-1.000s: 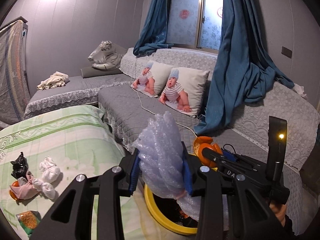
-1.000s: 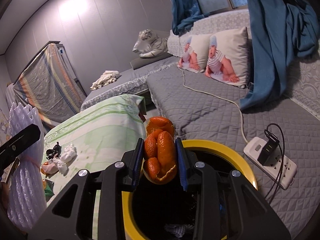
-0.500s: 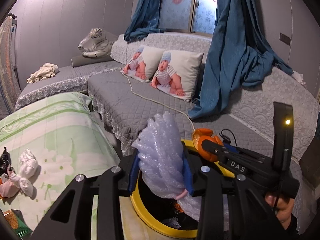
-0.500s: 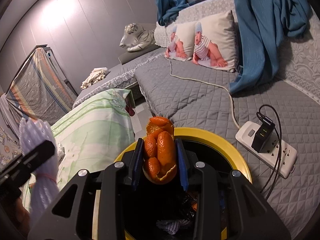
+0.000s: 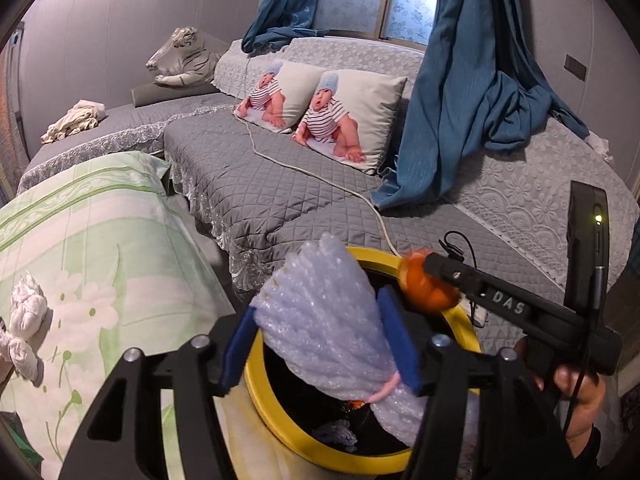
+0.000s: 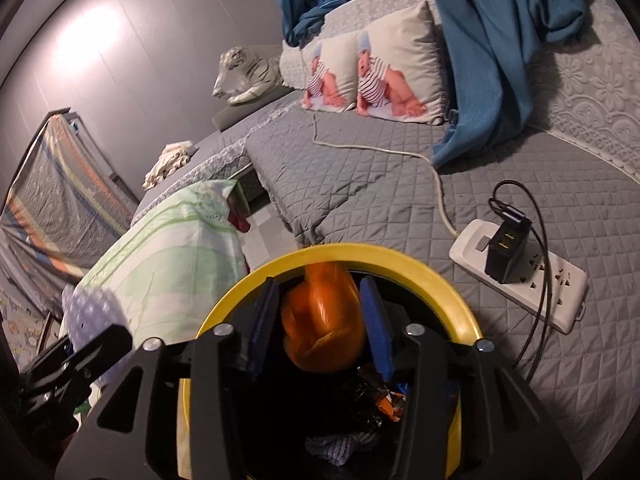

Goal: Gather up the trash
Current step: 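Open both tools to drop the orange peel and bubble wrap into the bin, then move both tools back over the trash on the bed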

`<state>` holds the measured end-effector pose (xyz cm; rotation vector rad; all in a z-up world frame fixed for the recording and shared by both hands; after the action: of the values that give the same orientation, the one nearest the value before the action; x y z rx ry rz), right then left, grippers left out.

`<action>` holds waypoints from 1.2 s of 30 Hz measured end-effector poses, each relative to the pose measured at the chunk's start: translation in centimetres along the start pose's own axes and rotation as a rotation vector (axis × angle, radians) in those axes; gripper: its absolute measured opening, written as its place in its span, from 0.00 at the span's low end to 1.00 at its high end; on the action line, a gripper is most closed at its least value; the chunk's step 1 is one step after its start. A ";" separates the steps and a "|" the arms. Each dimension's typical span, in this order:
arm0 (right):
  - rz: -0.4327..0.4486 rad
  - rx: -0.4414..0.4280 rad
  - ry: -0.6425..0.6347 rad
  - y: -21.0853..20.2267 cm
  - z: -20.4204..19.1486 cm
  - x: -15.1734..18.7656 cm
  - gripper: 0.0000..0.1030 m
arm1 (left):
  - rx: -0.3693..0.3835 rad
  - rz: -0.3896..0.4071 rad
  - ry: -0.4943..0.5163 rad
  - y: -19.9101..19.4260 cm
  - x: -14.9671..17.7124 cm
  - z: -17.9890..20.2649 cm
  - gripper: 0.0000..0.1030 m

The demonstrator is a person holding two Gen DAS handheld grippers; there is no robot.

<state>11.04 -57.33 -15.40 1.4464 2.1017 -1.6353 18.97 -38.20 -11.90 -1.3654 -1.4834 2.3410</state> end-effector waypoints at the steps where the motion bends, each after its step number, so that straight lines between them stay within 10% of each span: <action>1: 0.004 0.001 0.008 -0.1 0.2 -0.1 0.48 | 0.002 0.000 -0.003 -0.1 0.0 -0.1 0.61; 18: 0.090 -0.012 -0.075 -3.1 -4.7 -1.2 0.70 | -0.063 0.152 -0.121 -6.7 -0.3 -6.1 0.92; 36: 0.086 -0.154 -0.354 -1.8 -22.0 0.5 0.82 | -0.315 0.236 -0.318 -17.5 6.3 -21.6 0.92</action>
<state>19.09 -39.38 -5.29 1.0906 1.8932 -1.5270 23.42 -10.68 -6.09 -1.3413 -1.9485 2.6600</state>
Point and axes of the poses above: each gripper's, at about its wrist camera, not at the fingertips, and y roughly the way its jaws point, z to its right, x to its underside, the point moved 6 cm from there along y, roughly the way its jaws point, and after that the axes turned 9 degrees about -z, right-handed, at the moved point
